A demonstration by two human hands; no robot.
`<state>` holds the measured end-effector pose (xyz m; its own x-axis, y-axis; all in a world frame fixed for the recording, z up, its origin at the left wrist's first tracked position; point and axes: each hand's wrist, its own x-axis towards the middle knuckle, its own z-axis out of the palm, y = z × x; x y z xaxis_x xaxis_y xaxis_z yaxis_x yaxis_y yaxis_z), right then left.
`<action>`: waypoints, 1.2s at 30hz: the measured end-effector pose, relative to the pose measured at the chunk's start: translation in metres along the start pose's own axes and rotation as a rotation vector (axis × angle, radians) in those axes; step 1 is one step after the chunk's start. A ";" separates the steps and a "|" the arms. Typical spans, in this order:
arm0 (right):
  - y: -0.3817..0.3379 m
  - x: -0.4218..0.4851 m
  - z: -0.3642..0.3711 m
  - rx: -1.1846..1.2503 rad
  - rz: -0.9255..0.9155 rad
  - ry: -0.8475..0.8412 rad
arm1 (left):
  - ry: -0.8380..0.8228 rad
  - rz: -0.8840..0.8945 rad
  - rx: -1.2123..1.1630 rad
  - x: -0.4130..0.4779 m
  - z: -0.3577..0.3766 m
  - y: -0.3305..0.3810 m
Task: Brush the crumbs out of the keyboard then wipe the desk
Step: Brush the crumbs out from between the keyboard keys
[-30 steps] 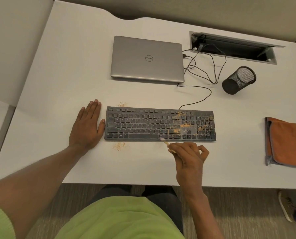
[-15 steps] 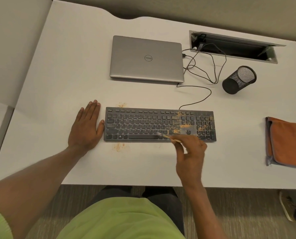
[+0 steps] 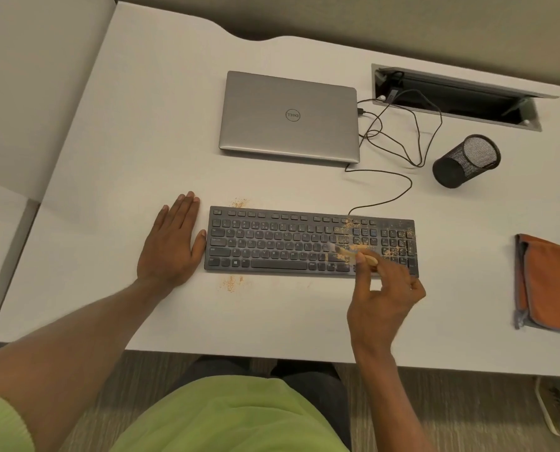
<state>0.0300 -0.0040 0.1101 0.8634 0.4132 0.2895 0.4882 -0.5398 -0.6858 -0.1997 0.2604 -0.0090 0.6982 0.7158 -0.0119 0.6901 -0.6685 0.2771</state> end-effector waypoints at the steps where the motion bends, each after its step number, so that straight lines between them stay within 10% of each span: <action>1: -0.005 0.002 0.006 0.038 0.001 0.012 | 0.001 0.000 0.000 0.000 0.000 0.000; 36: 0.003 -0.004 0.030 -0.084 -0.068 0.020 | 0.005 0.002 0.007 0.000 -0.001 0.001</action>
<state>0.0237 0.0145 0.0872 0.8300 0.4363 0.3474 0.5538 -0.5710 -0.6060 -0.1992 0.2599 -0.0082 0.6985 0.7156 -0.0068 0.6902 -0.6711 0.2705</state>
